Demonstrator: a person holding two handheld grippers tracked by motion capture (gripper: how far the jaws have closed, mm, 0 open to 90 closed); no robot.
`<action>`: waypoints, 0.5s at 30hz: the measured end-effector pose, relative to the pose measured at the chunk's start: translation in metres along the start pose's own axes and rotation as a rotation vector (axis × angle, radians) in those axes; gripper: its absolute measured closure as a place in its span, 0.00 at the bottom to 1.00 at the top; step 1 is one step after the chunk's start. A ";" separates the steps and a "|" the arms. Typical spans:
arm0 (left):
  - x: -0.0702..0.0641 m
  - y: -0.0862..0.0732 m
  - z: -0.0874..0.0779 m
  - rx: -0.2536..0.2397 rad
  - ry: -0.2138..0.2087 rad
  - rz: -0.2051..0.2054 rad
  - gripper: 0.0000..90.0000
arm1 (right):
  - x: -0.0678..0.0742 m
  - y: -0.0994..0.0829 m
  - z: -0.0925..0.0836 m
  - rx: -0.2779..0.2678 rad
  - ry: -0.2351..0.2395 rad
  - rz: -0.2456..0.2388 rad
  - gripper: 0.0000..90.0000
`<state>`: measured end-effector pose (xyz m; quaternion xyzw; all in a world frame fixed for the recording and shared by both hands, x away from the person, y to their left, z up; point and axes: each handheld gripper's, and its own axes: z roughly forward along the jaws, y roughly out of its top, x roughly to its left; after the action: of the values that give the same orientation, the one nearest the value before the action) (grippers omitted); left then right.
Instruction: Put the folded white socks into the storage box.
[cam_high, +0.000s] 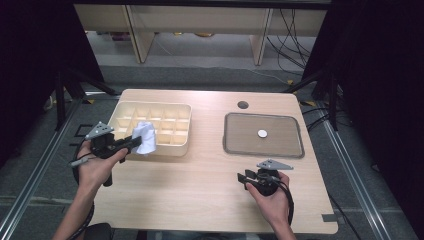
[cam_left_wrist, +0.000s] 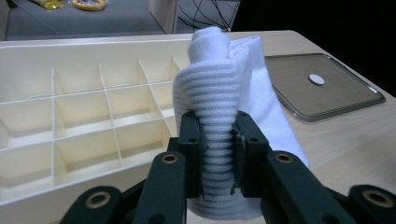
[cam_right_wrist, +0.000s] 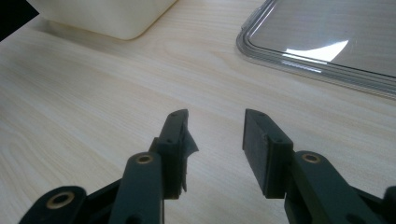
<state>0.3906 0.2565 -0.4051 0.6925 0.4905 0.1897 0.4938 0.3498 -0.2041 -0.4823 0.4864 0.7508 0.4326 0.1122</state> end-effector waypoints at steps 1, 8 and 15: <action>0.002 0.001 0.000 0.003 0.008 -0.004 0.84 | 0.000 0.000 0.000 -0.003 -0.004 -0.002 0.68; 0.017 0.007 0.002 0.004 0.046 -0.007 0.84 | 0.000 0.000 0.000 0.005 -0.006 0.003 0.68; 0.036 0.016 0.006 0.005 0.080 -0.026 0.84 | -0.001 -0.001 0.000 -0.009 -0.001 0.005 0.68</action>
<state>0.4188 0.2847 -0.4020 0.6792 0.5193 0.2094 0.4745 0.3501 -0.2050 -0.4834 0.4878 0.7478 0.4359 0.1135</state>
